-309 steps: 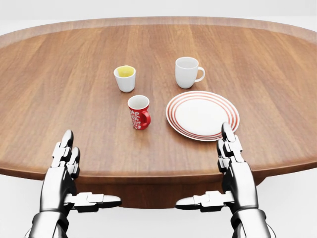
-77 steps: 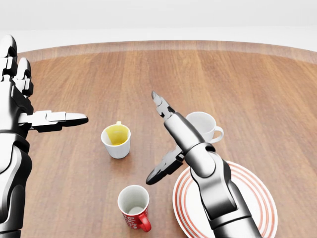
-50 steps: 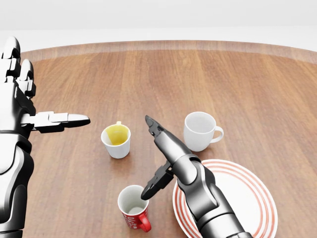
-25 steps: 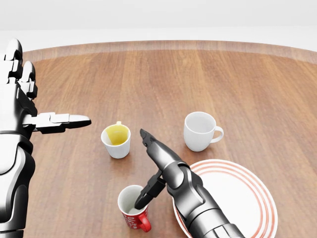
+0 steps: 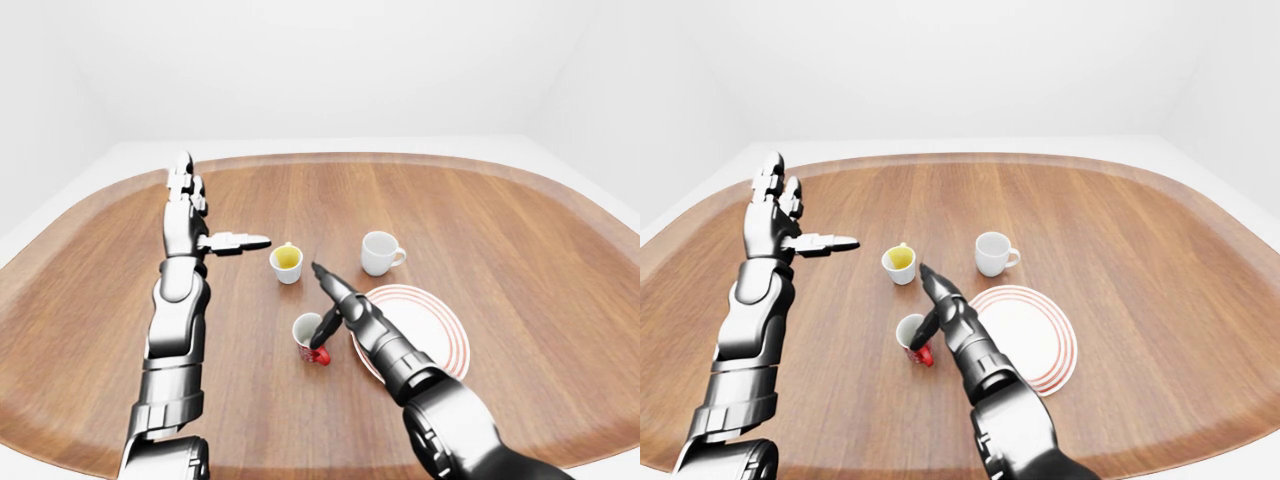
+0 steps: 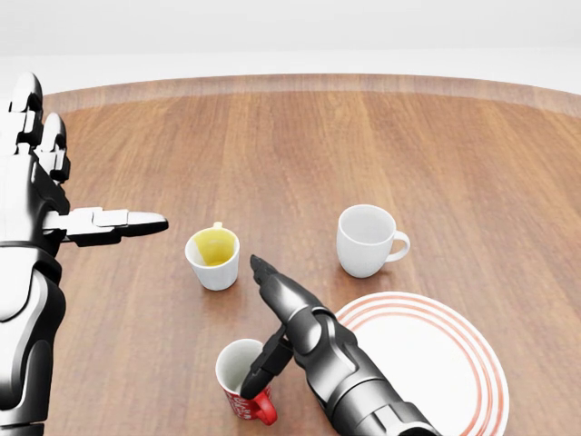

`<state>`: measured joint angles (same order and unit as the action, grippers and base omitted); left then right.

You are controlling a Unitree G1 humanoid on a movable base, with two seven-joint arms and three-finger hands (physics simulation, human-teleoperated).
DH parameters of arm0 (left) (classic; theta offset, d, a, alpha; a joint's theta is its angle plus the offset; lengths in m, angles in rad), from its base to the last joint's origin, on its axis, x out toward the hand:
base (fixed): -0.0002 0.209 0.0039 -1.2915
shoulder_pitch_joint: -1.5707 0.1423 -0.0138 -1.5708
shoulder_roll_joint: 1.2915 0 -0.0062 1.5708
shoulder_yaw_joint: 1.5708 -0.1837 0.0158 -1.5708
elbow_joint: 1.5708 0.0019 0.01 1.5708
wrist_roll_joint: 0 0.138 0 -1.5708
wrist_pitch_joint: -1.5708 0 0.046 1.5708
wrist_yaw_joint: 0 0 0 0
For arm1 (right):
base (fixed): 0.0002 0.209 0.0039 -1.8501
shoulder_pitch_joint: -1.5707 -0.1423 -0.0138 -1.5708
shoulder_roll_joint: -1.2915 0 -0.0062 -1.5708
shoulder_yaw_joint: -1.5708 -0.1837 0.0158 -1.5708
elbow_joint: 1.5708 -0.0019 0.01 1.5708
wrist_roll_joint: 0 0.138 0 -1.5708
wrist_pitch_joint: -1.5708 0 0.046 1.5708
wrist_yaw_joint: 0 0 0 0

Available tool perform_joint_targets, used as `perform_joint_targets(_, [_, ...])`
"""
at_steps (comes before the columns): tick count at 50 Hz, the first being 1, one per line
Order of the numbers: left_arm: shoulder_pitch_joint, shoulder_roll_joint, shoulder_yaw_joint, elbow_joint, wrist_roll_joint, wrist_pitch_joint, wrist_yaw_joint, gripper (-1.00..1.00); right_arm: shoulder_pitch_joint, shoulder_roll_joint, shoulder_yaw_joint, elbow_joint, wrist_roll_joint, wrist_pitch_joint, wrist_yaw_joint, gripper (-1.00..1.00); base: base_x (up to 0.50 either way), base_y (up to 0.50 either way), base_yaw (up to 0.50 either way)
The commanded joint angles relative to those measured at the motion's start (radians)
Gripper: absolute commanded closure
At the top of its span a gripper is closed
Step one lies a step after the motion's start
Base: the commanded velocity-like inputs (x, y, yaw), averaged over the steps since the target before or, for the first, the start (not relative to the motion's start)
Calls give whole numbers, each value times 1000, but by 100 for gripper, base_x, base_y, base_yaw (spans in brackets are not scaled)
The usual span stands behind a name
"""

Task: Pick up the red mug and put it on the plate

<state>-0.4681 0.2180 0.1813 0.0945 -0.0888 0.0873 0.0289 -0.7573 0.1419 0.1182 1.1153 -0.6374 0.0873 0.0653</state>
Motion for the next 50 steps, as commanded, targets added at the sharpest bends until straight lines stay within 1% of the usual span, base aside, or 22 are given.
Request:
perform_joint_targets(1, [7,-2,0,-15,-4,0,-1,-100,-31,22,-1,80,-8,0,-17,-100,0,0,0])
perform_joint_targets(9, [7,-2,1,-7,-6,0,-1,-100,-38,33,-1,113,-20,-5,-25,-100,0,0,0])
perform_joint_targets(18, [6,0,3,-16,-8,0,0,-100,-44,46,-6,125,-23,-1,-21,-100,0,0,0])
perform_joint_targets(40, [8,-3,-1,8,-6,0,-6,-100,-32,69,-3,180,-58,-19,-40,-100,0,0,0])
perform_joint_targets(50, [9,2,4,-3,-12,0,-5,-100,-23,72,-7,193,-70,-21,-43,-100,0,0,0])
